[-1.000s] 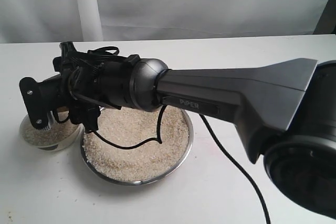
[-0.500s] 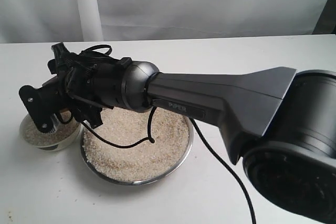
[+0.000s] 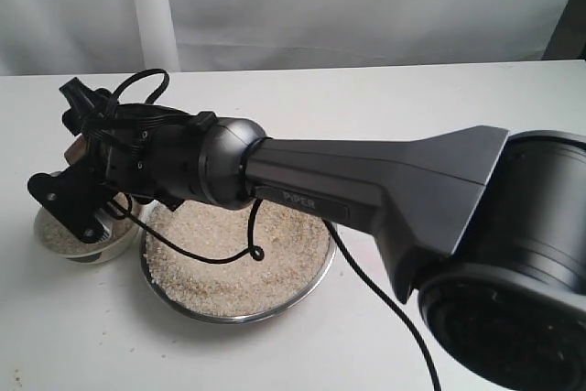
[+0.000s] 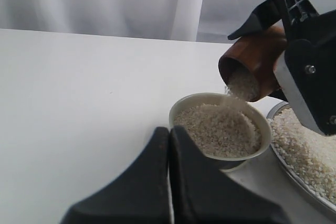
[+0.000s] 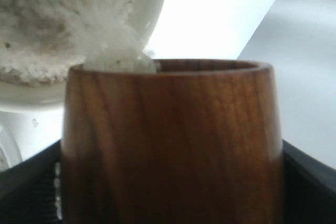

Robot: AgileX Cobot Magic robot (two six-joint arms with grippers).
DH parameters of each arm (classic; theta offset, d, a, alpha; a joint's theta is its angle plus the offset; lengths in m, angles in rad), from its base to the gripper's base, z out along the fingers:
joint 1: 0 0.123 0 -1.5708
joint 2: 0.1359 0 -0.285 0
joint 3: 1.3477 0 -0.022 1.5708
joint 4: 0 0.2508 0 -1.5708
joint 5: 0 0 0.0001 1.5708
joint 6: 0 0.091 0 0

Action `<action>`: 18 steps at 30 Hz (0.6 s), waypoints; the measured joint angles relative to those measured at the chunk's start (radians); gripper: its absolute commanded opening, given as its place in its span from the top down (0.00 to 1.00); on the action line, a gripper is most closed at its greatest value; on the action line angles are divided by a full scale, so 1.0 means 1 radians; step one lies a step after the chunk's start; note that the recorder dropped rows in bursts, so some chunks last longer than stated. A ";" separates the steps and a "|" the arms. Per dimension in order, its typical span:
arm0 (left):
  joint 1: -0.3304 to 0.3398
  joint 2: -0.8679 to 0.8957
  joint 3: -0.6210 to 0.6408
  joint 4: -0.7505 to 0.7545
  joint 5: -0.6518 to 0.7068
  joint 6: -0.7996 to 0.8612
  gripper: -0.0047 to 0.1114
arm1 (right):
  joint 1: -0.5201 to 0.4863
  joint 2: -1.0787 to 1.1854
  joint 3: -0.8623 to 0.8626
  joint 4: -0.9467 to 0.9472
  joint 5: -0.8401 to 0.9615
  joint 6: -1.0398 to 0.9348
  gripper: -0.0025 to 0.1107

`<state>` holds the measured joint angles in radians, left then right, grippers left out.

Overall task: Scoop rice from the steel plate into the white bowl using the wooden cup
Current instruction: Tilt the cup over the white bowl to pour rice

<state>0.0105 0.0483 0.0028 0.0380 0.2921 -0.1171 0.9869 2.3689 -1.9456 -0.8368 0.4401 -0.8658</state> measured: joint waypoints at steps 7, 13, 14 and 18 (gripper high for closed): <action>0.000 0.000 0.000 0.000 0.000 0.000 0.96 | 0.000 0.000 0.000 -0.074 -0.002 0.000 0.98; 0.000 0.000 0.000 0.000 0.000 0.000 0.96 | 0.004 0.000 0.000 -0.147 -0.004 0.000 0.98; 0.000 0.000 0.000 0.000 0.000 0.000 0.96 | 0.010 0.000 0.000 -0.162 -0.004 0.000 0.98; 0.000 0.000 0.000 0.000 0.000 0.000 0.96 | 0.025 0.000 0.000 -0.210 -0.004 0.000 0.98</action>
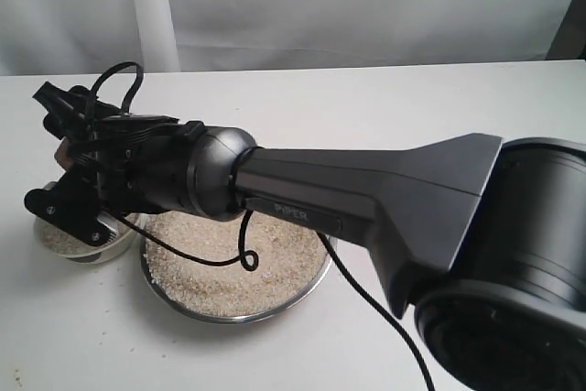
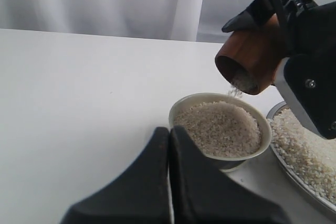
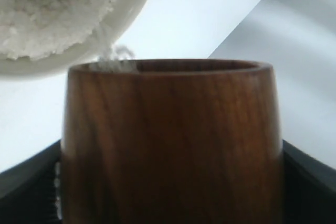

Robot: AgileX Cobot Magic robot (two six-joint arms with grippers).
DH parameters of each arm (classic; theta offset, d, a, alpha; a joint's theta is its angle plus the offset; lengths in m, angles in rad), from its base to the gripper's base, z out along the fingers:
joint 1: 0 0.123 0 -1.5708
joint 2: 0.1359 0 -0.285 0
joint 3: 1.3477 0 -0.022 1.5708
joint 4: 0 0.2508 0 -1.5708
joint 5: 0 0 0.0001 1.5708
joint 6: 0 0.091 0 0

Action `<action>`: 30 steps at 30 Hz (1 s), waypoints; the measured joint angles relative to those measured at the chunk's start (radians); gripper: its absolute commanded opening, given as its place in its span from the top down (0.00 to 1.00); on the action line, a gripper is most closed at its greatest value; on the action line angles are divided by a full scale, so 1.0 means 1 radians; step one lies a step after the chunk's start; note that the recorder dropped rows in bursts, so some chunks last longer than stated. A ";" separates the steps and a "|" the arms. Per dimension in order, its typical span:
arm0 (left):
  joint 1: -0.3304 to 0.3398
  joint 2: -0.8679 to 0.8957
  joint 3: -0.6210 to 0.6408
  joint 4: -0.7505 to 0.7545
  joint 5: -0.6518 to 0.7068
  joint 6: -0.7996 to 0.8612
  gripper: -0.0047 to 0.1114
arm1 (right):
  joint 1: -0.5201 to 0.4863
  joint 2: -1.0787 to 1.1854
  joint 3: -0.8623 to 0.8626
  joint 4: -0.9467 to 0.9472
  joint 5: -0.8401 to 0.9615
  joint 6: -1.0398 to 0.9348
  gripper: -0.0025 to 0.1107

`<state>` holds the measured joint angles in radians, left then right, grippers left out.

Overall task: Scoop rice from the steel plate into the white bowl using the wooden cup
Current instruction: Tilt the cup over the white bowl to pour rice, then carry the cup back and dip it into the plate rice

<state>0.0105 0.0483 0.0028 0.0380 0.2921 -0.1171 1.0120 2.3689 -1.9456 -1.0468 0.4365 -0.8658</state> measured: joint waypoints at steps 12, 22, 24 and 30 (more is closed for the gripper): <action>0.000 0.000 0.000 0.000 0.000 0.000 0.96 | 0.027 0.000 0.000 -0.031 0.017 0.000 0.98; 0.000 0.000 0.000 0.000 0.000 0.000 0.96 | 0.027 -0.069 -0.025 0.221 0.182 0.089 0.98; 0.000 0.000 0.000 0.000 0.000 0.000 0.96 | 0.011 -0.120 -0.041 0.319 0.274 0.104 0.98; 0.000 0.000 0.000 0.000 0.000 0.000 0.96 | -0.059 -0.236 -0.050 0.388 0.598 0.068 0.98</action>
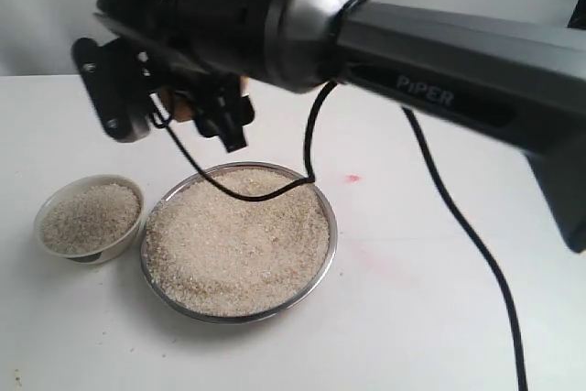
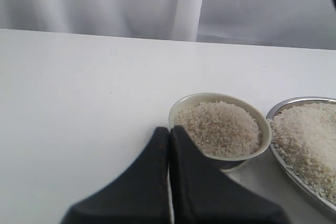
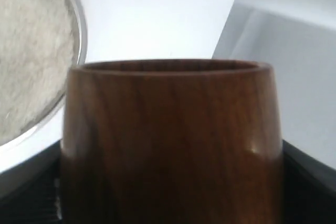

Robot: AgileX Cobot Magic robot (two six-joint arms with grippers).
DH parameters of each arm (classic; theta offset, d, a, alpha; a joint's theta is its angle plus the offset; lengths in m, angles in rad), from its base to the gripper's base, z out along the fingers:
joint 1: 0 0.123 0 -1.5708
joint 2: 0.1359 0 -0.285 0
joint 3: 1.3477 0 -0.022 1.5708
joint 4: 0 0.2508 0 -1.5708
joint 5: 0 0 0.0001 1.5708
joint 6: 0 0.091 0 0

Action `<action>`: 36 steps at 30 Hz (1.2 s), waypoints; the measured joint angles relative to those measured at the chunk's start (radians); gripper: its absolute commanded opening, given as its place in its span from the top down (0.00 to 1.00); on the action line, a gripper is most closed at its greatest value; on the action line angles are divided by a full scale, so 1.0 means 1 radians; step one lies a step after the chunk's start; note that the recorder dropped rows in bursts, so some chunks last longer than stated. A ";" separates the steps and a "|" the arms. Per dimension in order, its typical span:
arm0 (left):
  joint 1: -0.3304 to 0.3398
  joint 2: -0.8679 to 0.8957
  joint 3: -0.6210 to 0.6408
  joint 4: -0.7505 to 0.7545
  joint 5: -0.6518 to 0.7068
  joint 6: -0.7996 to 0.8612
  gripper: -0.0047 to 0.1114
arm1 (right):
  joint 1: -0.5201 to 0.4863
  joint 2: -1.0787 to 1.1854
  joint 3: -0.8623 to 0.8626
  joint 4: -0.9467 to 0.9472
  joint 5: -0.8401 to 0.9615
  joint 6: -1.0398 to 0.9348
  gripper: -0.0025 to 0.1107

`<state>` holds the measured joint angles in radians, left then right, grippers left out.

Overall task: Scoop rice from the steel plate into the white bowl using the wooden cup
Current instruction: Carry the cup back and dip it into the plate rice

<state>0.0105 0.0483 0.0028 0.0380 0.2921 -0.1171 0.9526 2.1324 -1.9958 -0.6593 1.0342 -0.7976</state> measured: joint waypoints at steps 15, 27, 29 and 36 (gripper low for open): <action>0.000 0.000 0.000 0.000 0.000 0.000 0.96 | -0.074 -0.002 0.318 -0.144 0.053 -0.082 0.98; 0.000 0.000 0.000 0.000 0.000 0.000 0.96 | -0.069 0.097 0.338 -0.172 0.024 -0.082 0.98; 0.000 0.000 0.000 0.000 0.000 0.000 0.96 | -0.067 0.108 0.338 -0.172 0.020 -0.082 0.98; 0.000 0.000 0.000 0.000 0.000 0.000 0.96 | -0.066 0.128 0.338 -0.155 0.004 -0.082 0.98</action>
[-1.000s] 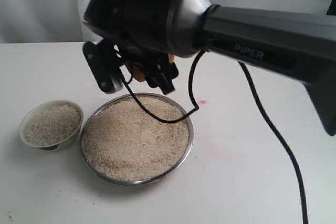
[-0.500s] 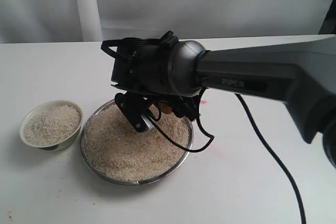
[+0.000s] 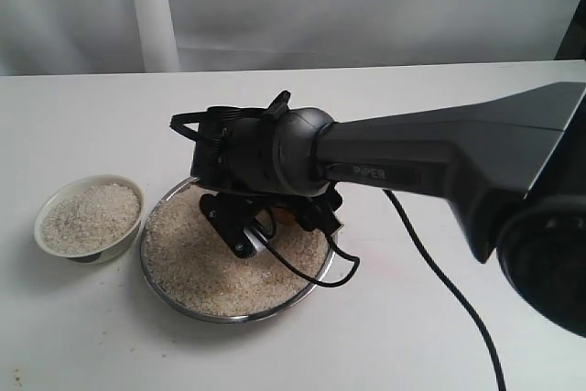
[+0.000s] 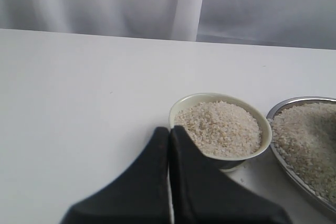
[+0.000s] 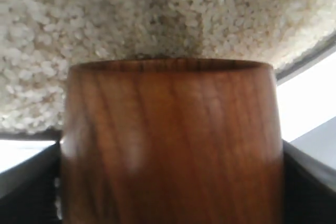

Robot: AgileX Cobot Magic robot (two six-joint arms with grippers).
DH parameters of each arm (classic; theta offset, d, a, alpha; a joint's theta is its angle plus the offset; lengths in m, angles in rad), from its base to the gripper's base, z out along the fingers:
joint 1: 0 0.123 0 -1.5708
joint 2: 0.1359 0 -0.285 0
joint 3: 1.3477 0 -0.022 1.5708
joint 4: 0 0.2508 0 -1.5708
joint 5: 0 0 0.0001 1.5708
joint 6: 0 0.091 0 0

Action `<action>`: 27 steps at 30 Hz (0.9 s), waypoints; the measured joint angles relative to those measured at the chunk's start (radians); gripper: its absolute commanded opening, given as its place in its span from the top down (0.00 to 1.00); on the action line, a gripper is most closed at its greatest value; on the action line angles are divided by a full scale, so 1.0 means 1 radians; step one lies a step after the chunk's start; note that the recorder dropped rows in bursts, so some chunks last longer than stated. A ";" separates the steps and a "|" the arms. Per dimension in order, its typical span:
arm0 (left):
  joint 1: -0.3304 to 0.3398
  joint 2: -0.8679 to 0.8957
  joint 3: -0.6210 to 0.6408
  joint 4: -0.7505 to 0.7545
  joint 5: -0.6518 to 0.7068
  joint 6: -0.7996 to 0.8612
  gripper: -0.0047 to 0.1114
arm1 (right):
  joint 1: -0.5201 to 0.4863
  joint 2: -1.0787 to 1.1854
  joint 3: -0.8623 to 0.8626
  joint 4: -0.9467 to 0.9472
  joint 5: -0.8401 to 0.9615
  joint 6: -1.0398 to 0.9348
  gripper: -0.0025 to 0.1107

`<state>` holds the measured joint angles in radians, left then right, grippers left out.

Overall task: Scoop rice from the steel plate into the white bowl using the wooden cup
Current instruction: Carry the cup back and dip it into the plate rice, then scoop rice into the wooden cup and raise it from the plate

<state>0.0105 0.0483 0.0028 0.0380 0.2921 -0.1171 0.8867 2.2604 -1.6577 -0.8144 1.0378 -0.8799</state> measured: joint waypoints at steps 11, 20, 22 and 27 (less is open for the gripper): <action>0.000 0.000 0.000 0.000 0.000 0.000 0.96 | 0.033 0.018 0.000 0.104 -0.072 0.000 0.98; 0.000 0.000 0.000 0.000 0.000 0.000 0.96 | 0.039 0.018 0.000 0.208 -0.120 0.070 0.98; 0.000 0.000 0.000 0.000 0.000 0.000 0.96 | 0.039 0.018 0.000 0.219 -0.133 0.107 0.98; 0.000 0.000 0.000 0.000 0.000 0.000 0.96 | 0.039 0.018 0.000 0.230 -0.170 0.202 0.98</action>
<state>0.0105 0.0483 0.0028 0.0380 0.2921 -0.1171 0.9260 2.2789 -1.6577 -0.5843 0.8678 -0.6775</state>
